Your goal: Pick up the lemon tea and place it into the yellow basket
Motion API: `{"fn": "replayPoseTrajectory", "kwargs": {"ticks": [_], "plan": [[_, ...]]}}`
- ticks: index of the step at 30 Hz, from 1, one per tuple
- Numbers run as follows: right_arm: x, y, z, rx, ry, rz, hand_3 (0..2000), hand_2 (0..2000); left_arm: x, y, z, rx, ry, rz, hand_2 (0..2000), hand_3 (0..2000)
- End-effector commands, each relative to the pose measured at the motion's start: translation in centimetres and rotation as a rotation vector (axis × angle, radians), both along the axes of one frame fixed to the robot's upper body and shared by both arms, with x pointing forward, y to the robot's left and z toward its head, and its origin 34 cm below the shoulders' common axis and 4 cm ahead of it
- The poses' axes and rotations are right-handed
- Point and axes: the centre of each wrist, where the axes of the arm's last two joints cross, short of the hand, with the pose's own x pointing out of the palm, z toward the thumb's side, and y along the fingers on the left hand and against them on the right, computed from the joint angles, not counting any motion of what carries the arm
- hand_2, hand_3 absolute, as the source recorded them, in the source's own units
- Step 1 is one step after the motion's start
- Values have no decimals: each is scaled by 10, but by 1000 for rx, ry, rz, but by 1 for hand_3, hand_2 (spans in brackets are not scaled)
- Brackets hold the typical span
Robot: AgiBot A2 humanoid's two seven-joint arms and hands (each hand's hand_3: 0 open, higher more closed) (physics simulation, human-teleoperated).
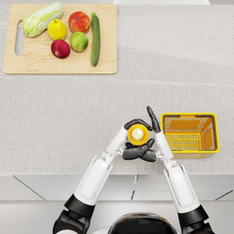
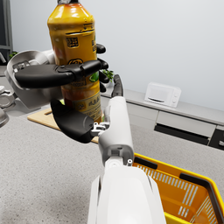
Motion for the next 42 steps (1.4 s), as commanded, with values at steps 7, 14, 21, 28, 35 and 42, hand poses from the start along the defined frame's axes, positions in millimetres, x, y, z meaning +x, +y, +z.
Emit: {"fn": "replayPoseTrajectory", "kwargs": {"ticks": [7,14,21,28,35,42], "plan": [[4,10,16,-85,-46,208,1307,2000,-1,-6,-6,60,-9,-23,2000,2000],[13,-50,66,20,-208,11,2000,2000,-9,59,6,-56,-53,201,0,40],[13,-131,70,107,-225,-258,2000,2000,-11,149,21,-234,-90,563,0,0],[28,-153,32,75,191,-337,2000,2000,-6,147,9,-226,-37,569,0,0],[44,-145,-9,79,438,-384,693,0,2,148,6,-228,-13,575,0,0],[22,-135,96,184,-252,-456,0,0,34,166,58,-265,-121,612,0,0]]}}
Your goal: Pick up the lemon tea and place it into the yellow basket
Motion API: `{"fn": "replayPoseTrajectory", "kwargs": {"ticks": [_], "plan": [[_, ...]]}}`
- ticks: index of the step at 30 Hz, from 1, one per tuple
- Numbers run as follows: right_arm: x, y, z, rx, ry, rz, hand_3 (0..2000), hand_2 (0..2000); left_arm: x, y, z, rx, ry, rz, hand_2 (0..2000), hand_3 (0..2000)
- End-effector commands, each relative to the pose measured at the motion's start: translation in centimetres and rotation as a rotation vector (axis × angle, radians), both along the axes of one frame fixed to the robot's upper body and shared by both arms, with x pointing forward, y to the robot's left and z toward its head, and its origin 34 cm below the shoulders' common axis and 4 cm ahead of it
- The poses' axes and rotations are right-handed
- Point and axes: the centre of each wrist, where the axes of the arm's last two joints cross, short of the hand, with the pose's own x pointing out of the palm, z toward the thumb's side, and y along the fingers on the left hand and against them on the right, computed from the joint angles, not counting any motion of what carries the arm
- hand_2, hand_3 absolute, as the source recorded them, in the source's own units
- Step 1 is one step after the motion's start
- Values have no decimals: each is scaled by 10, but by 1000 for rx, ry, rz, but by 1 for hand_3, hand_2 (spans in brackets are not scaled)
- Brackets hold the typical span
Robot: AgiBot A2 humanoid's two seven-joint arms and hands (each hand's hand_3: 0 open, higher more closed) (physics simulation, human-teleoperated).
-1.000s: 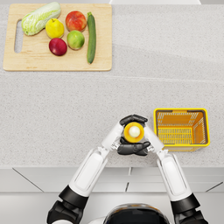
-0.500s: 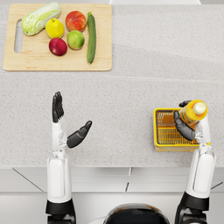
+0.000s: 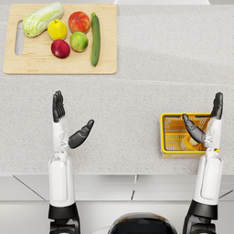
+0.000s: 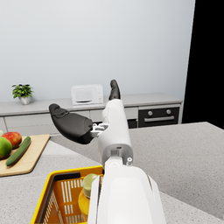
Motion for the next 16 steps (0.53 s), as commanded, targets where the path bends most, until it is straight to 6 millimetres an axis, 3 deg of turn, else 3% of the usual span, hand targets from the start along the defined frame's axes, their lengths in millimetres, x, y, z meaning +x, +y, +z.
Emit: {"fn": "replayPoseTrajectory", "kwargs": {"ticks": [1,4,5,6,16], "plan": [[-2,-5,60,-48,-209,-16,0,0,26,21,41,-9,-74,57,0,0],[4,-10,39,-11,-153,-45,0,0,31,30,27,-45,-22,85,0,0],[10,-6,30,-13,-118,-30,0,0,23,21,23,-26,-27,60,0,0],[3,-6,32,-13,-140,-35,0,0,25,23,22,-32,-20,67,0,0],[9,-6,24,-9,-109,-33,0,0,30,29,20,-47,-2,83,0,0]]}}
